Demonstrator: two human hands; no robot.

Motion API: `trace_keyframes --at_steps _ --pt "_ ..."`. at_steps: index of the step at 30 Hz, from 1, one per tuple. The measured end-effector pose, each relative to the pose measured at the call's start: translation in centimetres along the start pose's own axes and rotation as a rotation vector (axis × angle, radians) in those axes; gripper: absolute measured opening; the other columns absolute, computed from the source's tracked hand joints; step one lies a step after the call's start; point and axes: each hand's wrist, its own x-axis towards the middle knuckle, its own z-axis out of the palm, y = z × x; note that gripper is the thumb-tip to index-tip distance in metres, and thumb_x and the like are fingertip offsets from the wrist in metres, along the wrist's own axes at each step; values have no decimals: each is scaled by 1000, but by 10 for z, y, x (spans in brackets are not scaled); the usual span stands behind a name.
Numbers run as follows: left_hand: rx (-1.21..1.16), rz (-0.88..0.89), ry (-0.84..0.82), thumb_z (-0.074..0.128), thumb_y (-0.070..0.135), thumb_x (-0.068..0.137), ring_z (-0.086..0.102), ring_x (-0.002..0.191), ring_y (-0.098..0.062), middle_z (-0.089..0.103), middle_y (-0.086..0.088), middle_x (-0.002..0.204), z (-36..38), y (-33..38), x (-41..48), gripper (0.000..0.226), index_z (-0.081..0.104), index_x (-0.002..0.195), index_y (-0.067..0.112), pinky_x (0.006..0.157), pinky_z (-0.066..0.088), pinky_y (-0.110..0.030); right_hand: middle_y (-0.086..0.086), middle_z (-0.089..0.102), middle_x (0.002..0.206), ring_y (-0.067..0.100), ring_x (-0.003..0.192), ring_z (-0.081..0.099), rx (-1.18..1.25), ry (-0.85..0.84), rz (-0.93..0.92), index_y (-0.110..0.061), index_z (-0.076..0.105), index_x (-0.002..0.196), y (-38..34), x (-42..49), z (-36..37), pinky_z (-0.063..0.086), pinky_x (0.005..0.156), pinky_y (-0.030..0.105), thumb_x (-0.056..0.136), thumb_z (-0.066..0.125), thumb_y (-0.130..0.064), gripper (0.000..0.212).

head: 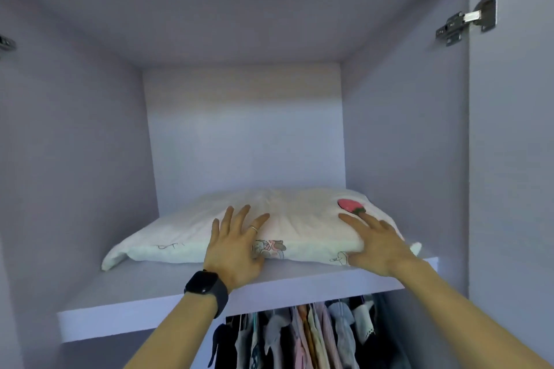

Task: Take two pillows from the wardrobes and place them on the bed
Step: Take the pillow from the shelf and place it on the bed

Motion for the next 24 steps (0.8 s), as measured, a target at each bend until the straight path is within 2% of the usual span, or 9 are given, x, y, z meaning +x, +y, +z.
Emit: trace_keyframes --at_steps 2,6,10,15,17,20,24 --pt "2 -52 -79 47 44 87 2 151 -37 11 6 165 14 0 13 77 9 154 48 120 1 -55 -21 0 164 29 151 11 46 34 9 -80 -12 128 13 3 20 30 116 54 67 45 -68 85" --pt "-15 -145 -91 22 48 85 17 149 -33 35 10 157 46 3 13 66 22 152 48 119 5 -55 -19 12 162 26 146 18 24 191 67 -61 8 147 12 -4 37 43 108 50 82 55 -56 81" --pt "-8 -105 -54 34 43 92 30 142 -32 46 10 149 51 -2 17 56 33 148 45 114 13 -54 -15 21 160 28 139 29 22 201 109 -60 14 147 4 2 35 46 102 50 85 54 -53 74" --pt "8 -145 -78 43 36 96 30 138 -31 49 6 145 48 7 6 52 36 148 40 114 16 -53 -6 29 157 34 116 48 -130 167 54 -52 19 151 -5 -11 19 52 92 44 92 52 -50 67" --pt "-40 -160 -63 43 33 92 30 137 -32 50 4 143 46 8 -4 54 39 146 37 114 18 -53 -6 30 154 34 113 48 -176 192 39 -51 21 151 -15 -31 16 54 86 43 92 52 -51 66" --pt "-175 -181 -2 33 35 82 36 131 -27 55 3 136 33 6 -28 57 46 138 34 111 25 -51 -6 31 152 30 113 42 -179 241 -22 -52 22 150 -24 -79 19 55 74 42 90 54 -52 68" --pt "-465 -269 172 21 37 84 44 118 -21 59 4 117 6 6 -72 48 56 116 32 104 32 -48 -5 44 137 23 101 40 -82 301 -172 -51 31 145 -43 -154 43 48 47 30 75 54 -55 73"
